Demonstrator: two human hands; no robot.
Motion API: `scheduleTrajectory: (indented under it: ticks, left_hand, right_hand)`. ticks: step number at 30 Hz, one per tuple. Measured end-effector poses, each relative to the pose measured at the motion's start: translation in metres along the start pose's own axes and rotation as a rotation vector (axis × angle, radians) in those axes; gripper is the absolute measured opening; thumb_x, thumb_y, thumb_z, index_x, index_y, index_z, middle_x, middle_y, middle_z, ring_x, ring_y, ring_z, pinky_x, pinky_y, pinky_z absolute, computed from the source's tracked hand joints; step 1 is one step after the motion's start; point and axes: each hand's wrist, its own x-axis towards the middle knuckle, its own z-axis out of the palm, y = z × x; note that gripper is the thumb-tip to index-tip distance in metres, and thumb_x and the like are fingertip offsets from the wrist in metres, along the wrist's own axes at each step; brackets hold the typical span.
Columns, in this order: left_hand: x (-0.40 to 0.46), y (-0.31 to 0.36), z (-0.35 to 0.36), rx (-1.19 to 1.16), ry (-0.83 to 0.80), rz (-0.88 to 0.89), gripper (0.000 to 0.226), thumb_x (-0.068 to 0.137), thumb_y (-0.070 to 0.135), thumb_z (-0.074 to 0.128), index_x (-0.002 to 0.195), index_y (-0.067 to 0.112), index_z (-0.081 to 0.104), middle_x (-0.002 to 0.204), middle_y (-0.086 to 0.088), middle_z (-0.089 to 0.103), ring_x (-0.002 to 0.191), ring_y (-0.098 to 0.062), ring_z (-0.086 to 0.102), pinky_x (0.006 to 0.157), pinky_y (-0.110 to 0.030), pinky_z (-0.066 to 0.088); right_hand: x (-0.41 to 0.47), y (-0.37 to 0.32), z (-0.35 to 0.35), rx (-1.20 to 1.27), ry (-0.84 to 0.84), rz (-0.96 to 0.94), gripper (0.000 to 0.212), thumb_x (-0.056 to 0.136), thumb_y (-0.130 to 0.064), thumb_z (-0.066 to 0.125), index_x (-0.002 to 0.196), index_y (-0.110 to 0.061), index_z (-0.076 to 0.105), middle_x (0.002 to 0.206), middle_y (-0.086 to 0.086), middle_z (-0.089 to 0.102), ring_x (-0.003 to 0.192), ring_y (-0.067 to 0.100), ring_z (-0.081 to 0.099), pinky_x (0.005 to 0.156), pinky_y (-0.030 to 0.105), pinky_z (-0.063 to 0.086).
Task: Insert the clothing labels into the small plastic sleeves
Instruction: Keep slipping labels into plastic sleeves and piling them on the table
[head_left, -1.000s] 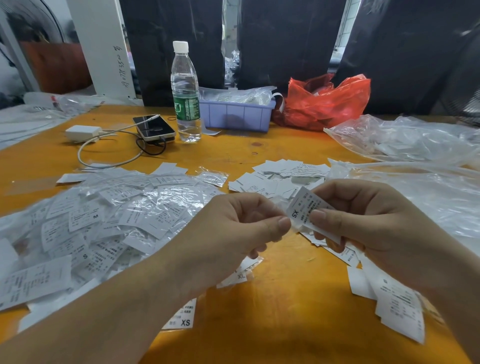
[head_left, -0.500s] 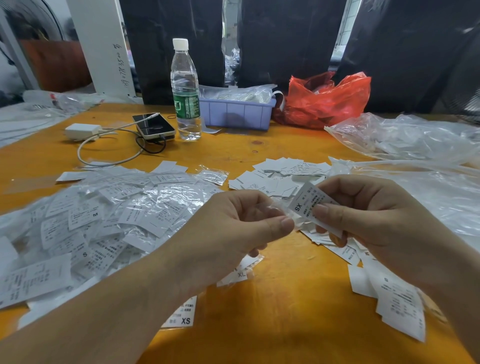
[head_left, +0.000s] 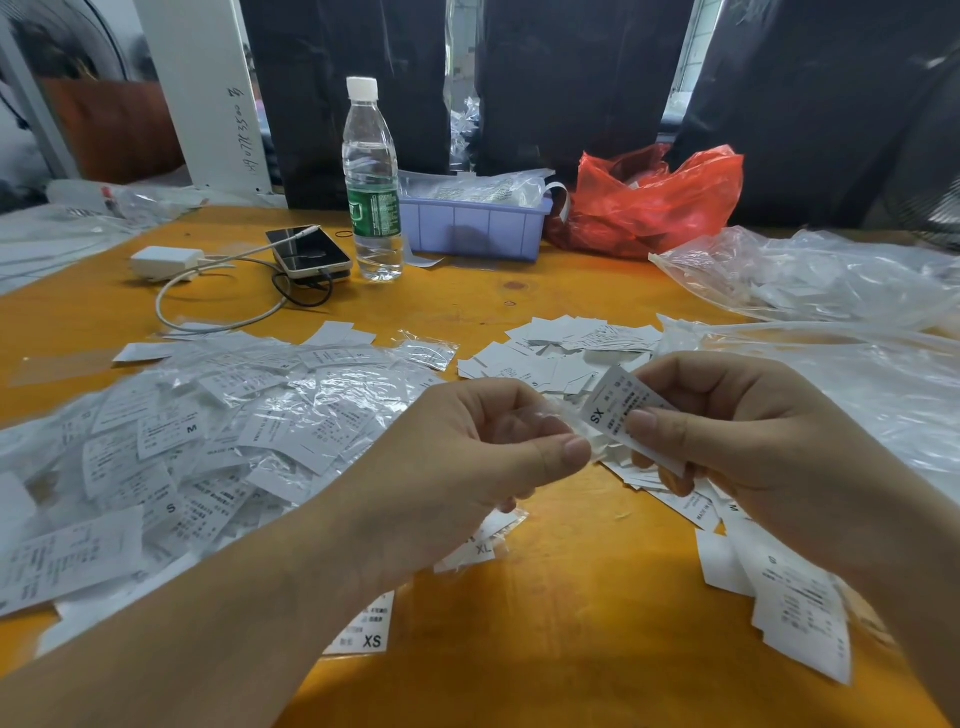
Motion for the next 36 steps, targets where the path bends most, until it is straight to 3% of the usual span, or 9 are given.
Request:
scheduleTrajectory:
  ticks: [8,13,17,30,36]
  left_hand:
    - [-0.0012,0.0023,0.0008,-0.008,-0.007,0.003,0.021,0.063,0.044,0.08,0.072,0.027,0.071,0.059,0.012,0.06,0.056,-0.005,0.055,0.056,-0.019,0.048]
    - [-0.0021,0.0041,0.001,-0.009,0.004,-0.024,0.017,0.064,0.04,0.078,0.072,0.026,0.071,0.06,0.012,0.061,0.056,-0.005,0.055,0.056,-0.02,0.048]
    - [-0.0017,0.0041,0.0013,-0.004,0.003,-0.034,0.018,0.065,0.043,0.08,0.073,0.029,0.071,0.062,0.012,0.062,0.057,-0.004,0.056,0.057,-0.02,0.048]
    - [-0.0038,0.0082,-0.0003,-0.067,-0.058,-0.076,0.012,0.069,0.035,0.078,0.072,0.026,0.072,0.066,0.007,0.062,0.057,-0.006,0.055,0.057,-0.019,0.049]
    - [-0.0035,0.0094,0.0006,-0.04,-0.044,-0.092,0.015,0.066,0.04,0.074,0.071,0.026,0.072,0.069,0.005,0.064,0.06,-0.006,0.055,0.058,-0.02,0.048]
  right_hand:
    - [-0.0008,-0.0003,-0.0016,0.057,-0.037,0.032,0.031,0.069,-0.03,0.074,0.093,-0.01,0.074,0.077,0.019,0.066,0.061,0.019,0.054,0.05,0.023,0.045]
    - [-0.0008,-0.0016,-0.003,0.113,-0.116,0.051,0.048,0.066,-0.039,0.086,0.098,-0.005,0.072,0.082,0.025,0.062,0.062,0.021,0.054,0.051,0.025,0.046]
    - [-0.002,-0.0028,-0.0016,0.052,-0.114,0.042,0.025,0.072,-0.022,0.075,0.093,-0.01,0.074,0.079,0.015,0.066,0.063,0.017,0.06,0.05,0.024,0.047]
    - [-0.0031,-0.0028,0.0004,-0.085,-0.057,-0.021,0.023,0.074,-0.023,0.067,0.092,-0.011,0.074,0.081,0.014,0.068,0.065,0.016,0.06,0.051,0.023,0.046]
    - [-0.0034,-0.0041,0.0025,-0.049,-0.118,-0.007,0.012,0.08,-0.015,0.069,0.09,-0.009,0.074,0.069,0.006,0.067,0.059,0.011,0.059,0.05,0.022,0.045]
